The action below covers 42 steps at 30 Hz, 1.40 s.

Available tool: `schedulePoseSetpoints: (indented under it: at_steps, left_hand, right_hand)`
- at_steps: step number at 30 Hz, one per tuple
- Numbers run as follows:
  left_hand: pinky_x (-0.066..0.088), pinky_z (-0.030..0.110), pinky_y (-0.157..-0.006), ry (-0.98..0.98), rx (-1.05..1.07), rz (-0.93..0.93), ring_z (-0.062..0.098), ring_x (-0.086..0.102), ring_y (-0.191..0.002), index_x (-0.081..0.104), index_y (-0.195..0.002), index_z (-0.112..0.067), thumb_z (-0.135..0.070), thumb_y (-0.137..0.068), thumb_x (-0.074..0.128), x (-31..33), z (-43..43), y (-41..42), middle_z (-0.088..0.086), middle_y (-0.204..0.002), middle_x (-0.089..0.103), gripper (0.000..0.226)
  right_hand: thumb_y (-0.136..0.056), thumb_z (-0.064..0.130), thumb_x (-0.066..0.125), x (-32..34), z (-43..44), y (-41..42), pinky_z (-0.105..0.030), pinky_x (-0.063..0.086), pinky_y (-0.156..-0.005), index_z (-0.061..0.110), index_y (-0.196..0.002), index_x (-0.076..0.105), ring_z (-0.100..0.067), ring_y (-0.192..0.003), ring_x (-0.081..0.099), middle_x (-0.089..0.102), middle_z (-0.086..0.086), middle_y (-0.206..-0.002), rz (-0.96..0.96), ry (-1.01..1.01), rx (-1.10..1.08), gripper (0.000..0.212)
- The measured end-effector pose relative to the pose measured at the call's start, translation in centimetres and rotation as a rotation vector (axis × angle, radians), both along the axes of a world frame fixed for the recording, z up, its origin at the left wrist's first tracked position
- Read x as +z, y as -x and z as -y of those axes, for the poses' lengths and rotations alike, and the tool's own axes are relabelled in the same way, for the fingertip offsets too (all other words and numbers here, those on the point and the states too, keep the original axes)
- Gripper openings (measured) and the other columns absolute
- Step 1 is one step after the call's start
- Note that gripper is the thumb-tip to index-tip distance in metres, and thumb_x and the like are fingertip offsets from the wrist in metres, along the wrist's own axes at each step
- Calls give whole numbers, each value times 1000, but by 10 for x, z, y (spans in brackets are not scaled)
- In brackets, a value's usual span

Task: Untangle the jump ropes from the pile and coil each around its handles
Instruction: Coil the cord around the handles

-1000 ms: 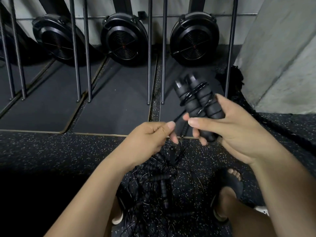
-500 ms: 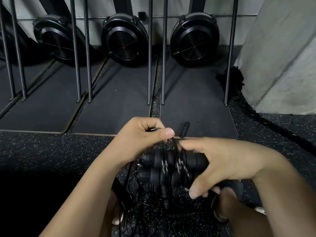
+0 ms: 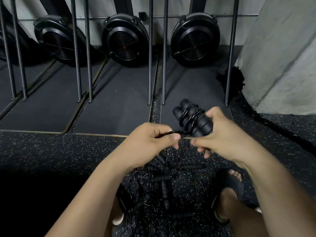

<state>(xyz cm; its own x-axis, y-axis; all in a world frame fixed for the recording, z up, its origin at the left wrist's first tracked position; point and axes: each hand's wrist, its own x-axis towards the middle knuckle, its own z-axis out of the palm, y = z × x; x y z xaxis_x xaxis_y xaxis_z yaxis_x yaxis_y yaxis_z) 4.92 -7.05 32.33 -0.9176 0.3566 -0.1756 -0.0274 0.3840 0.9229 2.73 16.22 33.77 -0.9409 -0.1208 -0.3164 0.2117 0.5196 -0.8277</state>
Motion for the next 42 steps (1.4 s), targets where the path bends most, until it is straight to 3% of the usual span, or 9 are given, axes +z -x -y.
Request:
schedulePoseSetpoints:
  at_steps: [5,11,13,17,21,28,32,39,42]
  left_hand:
    - [26,30,-54,-11,64,-62,20,34,-53,76,-82,-18,-43,-95,77,0,4,0,2,-57,42,28]
    - [37,28,-66,-144,37,-112,14,46,-68,70,-77,-7,-35,-81,92,-3,15,4,22,-73,54,36]
    - [38,22,-62,-227,19,-52,12,45,-65,69,-74,-14,-35,-85,84,-4,15,6,14,-70,50,29]
    - [44,13,-56,-183,174,76,0,56,-56,58,-71,-25,-20,-83,78,-9,5,2,-17,-56,62,24]
    - [20,29,-49,-272,63,29,15,23,-52,73,-78,-26,-47,-105,54,-11,-10,-3,-7,-56,32,39]
    - [28,27,-50,159,-48,1,14,31,-52,78,-93,-31,-54,-108,52,-4,-16,-11,-2,-60,32,37]
    - [26,22,-48,174,-51,-50,7,31,-47,78,-88,-28,-45,-105,63,4,-10,-7,-12,-52,34,29]
    - [28,26,-51,98,31,-132,12,33,-49,77,-83,-24,-46,-99,71,8,2,-4,-2,-54,40,29]
    - [35,31,-60,84,55,-167,17,46,-59,77,-81,-23,-50,-95,74,3,9,2,10,-64,58,30]
  right_hand:
    - [-85,7,88,-5,9,-11,-31,55,-49,27,-119,44,-13,-58,72,72,-3,-80,159,-207,384,59]
    - [-85,17,92,24,4,-22,-42,60,-61,36,-145,45,-27,-84,79,78,-7,-115,268,-85,787,79]
    - [-85,14,93,34,-4,-24,-50,62,-70,40,-141,52,-24,-88,79,76,-5,-122,242,73,802,74]
    - [-85,-4,84,42,-13,-24,-21,46,-45,24,-122,62,-10,-60,67,76,-7,-83,202,476,677,52]
    - [-95,19,79,36,-11,-17,-26,46,-49,6,-128,57,-23,-73,67,72,-25,-103,14,665,336,42]
    - [-103,27,70,-2,-18,14,-39,51,-54,22,-115,56,-29,-73,76,72,-20,-110,-203,330,-204,20]
    - [-98,35,76,-22,-25,15,-43,58,-58,30,-113,51,-28,-72,79,74,-6,-99,-123,-22,-53,30]
    - [-96,37,79,-29,-7,1,-21,51,-53,30,-105,47,-1,-61,70,66,6,-94,31,-341,312,34]
    - [-96,35,80,-26,4,-11,-36,61,-81,34,-113,52,-9,-82,74,66,11,-101,50,-374,534,33]
